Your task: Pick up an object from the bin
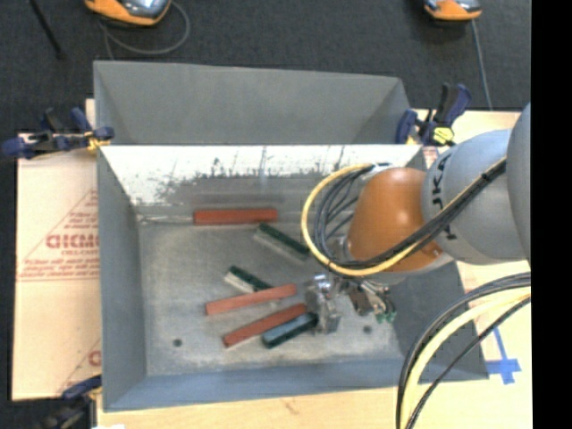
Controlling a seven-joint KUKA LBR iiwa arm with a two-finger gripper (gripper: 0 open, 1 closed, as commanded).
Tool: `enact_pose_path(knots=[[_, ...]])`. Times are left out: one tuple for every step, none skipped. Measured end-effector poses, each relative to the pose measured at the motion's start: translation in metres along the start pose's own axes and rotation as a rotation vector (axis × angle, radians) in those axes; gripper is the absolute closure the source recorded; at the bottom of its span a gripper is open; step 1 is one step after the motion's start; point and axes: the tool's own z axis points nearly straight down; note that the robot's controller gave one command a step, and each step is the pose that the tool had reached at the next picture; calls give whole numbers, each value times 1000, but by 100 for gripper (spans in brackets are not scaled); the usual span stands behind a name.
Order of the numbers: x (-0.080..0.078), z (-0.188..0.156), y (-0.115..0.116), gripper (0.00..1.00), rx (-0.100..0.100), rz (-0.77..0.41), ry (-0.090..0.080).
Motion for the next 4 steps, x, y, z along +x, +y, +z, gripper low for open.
enact_pose_path(knots=[[-21, 0, 29, 100, -1, 11, -2], [-27, -6, 43, 100, 0, -18, -3], [-84, -5, 68, 100, -2, 235, -2], [-101, -2, 112, 100, -2, 795, 0]])
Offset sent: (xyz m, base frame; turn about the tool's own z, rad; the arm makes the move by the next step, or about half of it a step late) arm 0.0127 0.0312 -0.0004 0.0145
